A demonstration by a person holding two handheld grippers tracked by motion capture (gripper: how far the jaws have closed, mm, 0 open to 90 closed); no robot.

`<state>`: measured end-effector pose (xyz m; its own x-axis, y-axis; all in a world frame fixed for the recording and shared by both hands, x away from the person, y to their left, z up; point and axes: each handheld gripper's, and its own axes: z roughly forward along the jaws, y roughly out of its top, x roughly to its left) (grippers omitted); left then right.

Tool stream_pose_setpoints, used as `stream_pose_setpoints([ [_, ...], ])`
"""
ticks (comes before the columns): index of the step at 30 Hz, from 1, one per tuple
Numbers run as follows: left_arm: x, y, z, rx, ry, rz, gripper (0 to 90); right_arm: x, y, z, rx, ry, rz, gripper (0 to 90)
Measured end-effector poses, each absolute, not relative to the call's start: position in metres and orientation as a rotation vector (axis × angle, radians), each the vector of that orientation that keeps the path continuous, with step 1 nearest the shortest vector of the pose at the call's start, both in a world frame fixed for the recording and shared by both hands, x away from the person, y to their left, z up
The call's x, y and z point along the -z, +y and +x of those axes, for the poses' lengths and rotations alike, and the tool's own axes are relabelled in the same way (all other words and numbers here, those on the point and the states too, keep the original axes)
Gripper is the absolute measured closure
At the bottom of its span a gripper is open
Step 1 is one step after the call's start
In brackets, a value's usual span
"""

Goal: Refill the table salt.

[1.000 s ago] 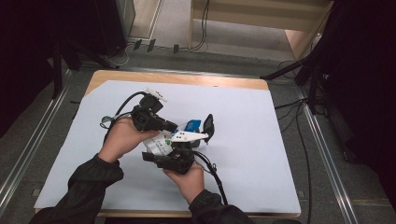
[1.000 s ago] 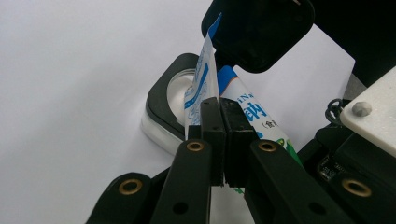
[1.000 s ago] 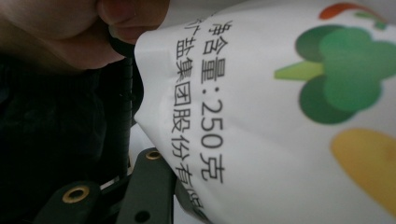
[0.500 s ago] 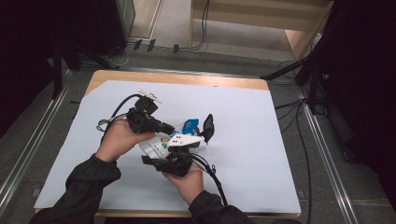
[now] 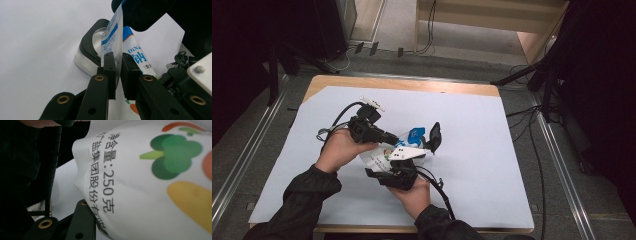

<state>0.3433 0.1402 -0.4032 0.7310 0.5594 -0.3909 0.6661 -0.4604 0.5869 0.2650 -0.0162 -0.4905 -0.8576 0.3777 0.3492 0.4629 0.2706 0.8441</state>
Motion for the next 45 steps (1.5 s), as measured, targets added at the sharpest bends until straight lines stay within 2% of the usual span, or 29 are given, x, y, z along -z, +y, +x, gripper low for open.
stream_pose_setpoints([
  [12,0.410,0.134,0.347,0.168,0.906,2.208,83.0,0.495,-0.014,0.264,1.644,-2.527,-0.779,72.9],
  [20,0.412,0.136,0.348,0.161,0.880,2.219,89.3,0.501,-0.014,0.265,1.634,-2.561,-0.784,72.6],
  [45,0.413,0.143,0.345,0.151,0.843,2.220,88.9,0.518,-0.014,0.262,1.584,-2.593,-0.836,71.6],
])
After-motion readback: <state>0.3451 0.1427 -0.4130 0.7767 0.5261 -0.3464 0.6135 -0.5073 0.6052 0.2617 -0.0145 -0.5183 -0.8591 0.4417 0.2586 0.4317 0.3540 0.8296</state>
